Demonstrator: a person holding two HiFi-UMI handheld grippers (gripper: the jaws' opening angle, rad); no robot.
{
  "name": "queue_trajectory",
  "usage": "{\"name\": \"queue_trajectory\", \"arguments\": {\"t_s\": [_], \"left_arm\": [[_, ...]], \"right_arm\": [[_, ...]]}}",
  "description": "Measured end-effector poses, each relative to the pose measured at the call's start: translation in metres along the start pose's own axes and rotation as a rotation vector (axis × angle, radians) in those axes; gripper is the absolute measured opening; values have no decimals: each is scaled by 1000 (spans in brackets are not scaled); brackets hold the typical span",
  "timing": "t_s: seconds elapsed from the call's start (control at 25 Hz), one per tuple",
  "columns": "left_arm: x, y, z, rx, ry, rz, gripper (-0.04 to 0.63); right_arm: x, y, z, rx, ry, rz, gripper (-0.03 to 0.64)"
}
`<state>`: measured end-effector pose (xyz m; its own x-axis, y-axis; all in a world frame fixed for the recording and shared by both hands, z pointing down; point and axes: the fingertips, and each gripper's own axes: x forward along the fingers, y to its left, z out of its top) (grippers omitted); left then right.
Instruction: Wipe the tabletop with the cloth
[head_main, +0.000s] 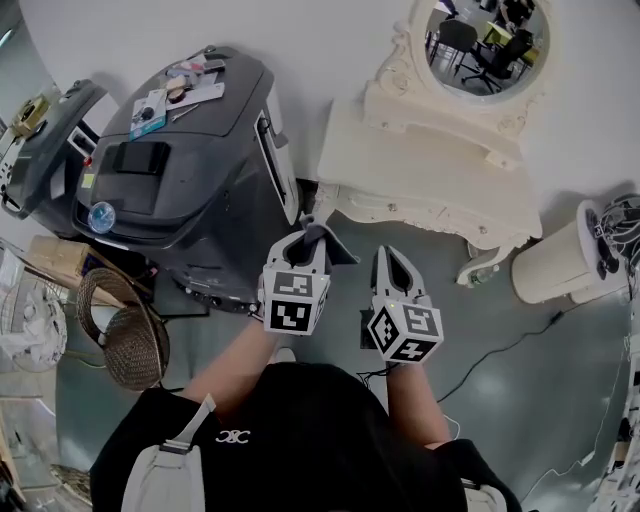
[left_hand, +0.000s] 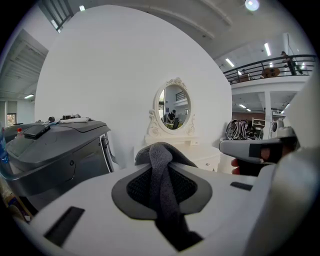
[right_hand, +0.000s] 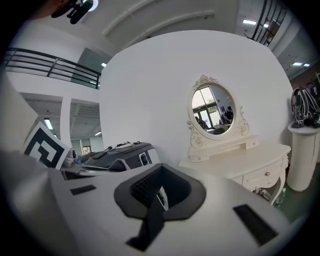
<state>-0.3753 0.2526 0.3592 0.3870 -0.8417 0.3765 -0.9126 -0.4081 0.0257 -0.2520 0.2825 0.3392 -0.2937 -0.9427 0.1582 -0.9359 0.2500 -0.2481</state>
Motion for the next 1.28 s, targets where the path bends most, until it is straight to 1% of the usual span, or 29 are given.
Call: {"name": "queue_trajectory", "arguments": {"t_s": [0.2,0.4,0.64,0.84,0.96,1.12,1.28], "left_arm": [[3,-22,-2,6,-3,11,61],[7,-42,-8,18,11,9,61],[35,-43,2,24,10,2,61],[84,-25,14,10,5,-15,61],[120,-9,37,11,-13,-39,61],[167,18,75,25,-30,-63,61],[207,53,96,26,-25,-71,61]], "right_arm": [[-14,-20,-2,-27,13,2,3],[-22,-38,-9,-34,37,8,3],[-2,-55,-7,-34,33,10,3],[42,-67,-1,-45,34,4,3],[81,-76,9,-66,45,-13,3],[137,-86,33,-74,35,-45,3],[188,-88,47,-70,35,-63,3]]}}
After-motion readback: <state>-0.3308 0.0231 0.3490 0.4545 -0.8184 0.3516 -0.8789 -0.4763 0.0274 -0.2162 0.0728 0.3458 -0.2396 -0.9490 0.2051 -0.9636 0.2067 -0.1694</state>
